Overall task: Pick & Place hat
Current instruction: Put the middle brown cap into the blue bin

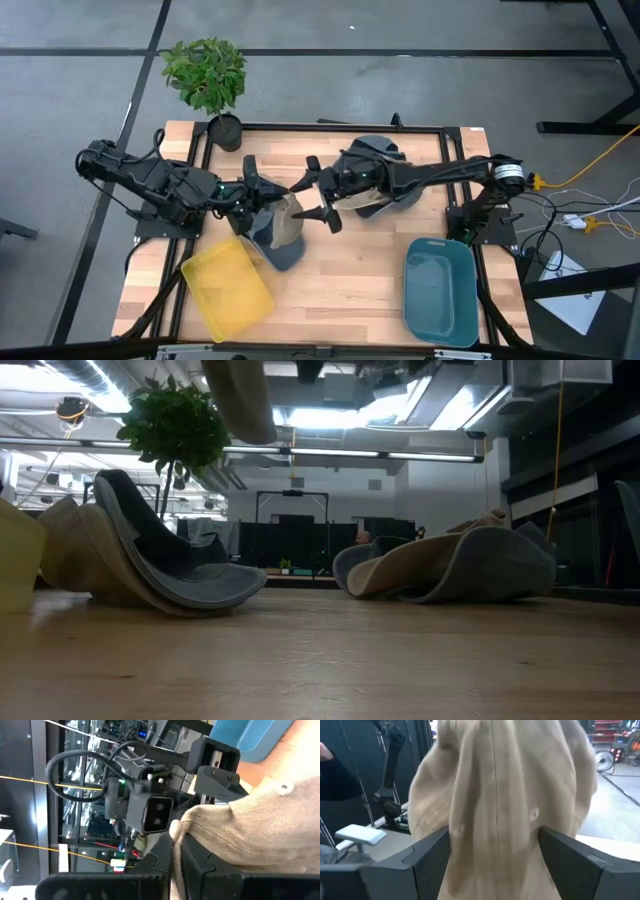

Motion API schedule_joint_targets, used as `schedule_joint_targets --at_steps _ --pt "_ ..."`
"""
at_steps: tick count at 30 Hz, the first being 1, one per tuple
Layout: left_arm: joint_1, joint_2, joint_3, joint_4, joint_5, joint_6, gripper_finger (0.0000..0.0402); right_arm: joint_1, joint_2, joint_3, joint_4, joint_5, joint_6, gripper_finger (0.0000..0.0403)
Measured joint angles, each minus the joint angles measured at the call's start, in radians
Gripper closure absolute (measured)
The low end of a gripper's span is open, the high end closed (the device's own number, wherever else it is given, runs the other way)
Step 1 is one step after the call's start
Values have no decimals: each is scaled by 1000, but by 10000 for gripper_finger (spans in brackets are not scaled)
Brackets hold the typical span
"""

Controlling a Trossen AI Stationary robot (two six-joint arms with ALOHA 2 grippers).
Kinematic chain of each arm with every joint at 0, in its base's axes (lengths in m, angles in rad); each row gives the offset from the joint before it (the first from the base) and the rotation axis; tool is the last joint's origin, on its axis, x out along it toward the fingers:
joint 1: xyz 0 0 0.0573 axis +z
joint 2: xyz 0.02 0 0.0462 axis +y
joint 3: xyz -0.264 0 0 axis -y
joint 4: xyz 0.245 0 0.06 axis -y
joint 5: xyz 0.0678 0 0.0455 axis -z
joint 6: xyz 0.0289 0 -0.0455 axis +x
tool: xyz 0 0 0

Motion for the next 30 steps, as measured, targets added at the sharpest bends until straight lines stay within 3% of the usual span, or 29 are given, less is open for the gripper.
schedule_joint_targets --at_steps 5,8,18,25,30 --pt "0 0 0 0 -17 17 389 0 28 52 -16 0 -3 114" --pt "0 0 0 -1 -54 25 388 0 30 53 -24 1 -4 147" --pt "0 0 0 -1 -75 16 373 0 30 53 -27 3 -7 385" --pt "0 1 -1 -15 -147 -86 335 -2 30 53 -53 7 -4 392" --pt "-1 1 -1 -21 -155 -154 306 -1 30 54 -93 80 -3 393"
